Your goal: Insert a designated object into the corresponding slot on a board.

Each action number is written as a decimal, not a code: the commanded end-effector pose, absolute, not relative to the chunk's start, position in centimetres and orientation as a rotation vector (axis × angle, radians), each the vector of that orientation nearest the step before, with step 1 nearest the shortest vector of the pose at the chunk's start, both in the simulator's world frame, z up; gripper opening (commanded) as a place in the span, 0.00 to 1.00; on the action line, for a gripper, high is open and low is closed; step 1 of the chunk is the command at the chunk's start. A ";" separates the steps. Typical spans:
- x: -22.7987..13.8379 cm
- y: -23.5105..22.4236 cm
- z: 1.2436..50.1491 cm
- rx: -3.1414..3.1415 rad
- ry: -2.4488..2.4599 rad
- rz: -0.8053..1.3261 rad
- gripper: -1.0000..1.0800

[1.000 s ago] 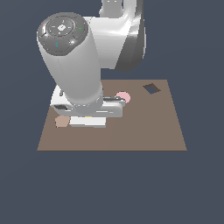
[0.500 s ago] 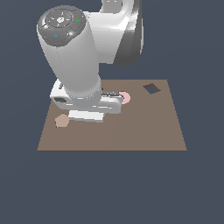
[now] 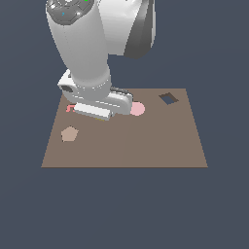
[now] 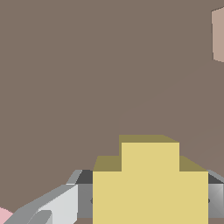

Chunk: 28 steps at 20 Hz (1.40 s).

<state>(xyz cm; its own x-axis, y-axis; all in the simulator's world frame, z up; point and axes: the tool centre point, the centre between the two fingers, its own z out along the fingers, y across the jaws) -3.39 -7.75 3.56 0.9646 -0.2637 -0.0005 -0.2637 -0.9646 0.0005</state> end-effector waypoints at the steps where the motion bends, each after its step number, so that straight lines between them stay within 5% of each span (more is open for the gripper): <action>1: -5.0 -7.8 3.7 3.101 -0.502 0.000 0.00; 12: -9.6 -7.2 4.0 3.053 -0.741 0.000 0.00; 26: -10.2 -7.0 3.1 3.045 -0.776 -0.002 0.00; 27: -10.2 -7.0 3.1 3.045 -0.776 -0.002 0.96; 28: -10.2 -7.0 3.1 3.045 -0.776 -0.002 0.96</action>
<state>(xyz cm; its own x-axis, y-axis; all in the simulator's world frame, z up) -10.23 -6.95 3.11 0.8782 -0.4782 -0.0020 -0.4782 -0.8782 0.0005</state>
